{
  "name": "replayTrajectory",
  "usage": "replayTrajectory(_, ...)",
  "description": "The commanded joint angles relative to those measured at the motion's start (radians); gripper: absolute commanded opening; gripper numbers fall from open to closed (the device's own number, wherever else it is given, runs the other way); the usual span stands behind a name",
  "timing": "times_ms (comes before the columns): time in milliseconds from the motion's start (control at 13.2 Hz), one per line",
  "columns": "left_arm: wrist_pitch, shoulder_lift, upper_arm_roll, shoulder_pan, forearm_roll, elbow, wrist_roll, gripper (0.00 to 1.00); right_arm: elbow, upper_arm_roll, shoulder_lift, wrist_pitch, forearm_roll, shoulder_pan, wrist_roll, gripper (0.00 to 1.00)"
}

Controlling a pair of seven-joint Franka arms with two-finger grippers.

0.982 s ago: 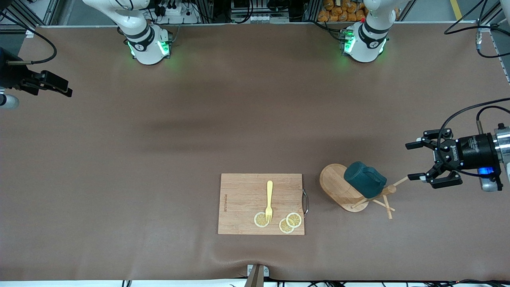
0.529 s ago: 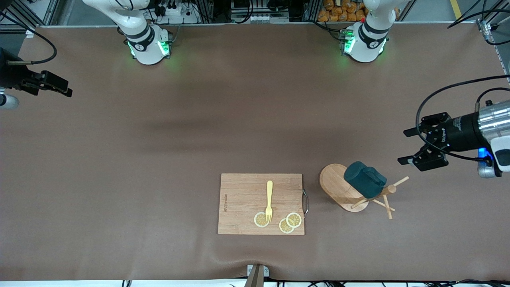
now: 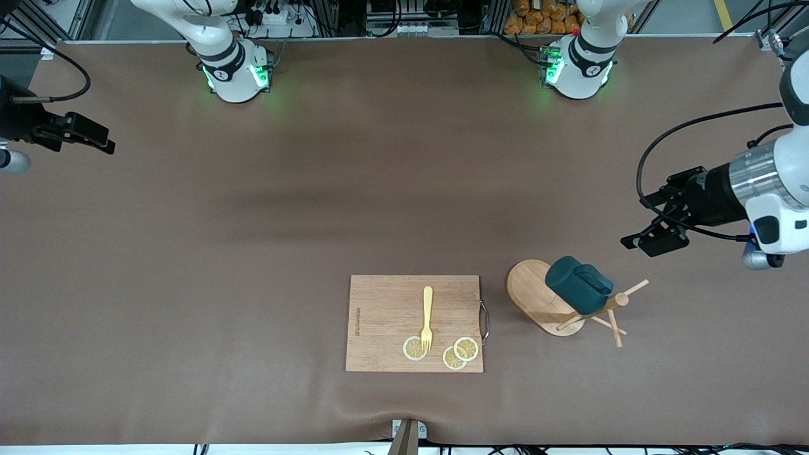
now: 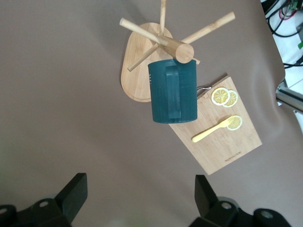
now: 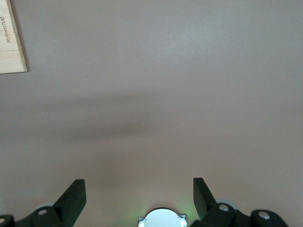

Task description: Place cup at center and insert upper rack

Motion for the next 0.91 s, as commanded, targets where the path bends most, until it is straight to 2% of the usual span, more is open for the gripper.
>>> replayTrajectory(0,-0.01,-0.033,-0.019,0.011,0.049,-0.023,0.04,1.0,-0.005,-0.003,-0.01,0.004,-0.003,0.008,0.002,1.0)
replayTrajectory(302,-0.044,-0.044,-0.036,0.012,0.081,-0.025,0.058,1.0,-0.005,-0.003,-0.01,0.004,-0.004,0.013,0.002,1.0)
replayTrajectory(529,-0.09,-0.061,-0.058,0.012,0.16,-0.025,0.141,1.0,-0.006,-0.003,-0.01,0.004,-0.004,0.013,0.002,1.0)
replayTrajectory(831,-0.092,-0.09,-0.053,0.02,0.176,-0.022,0.235,1.0,-0.006,-0.003,-0.01,0.004,-0.003,0.013,0.002,1.0)
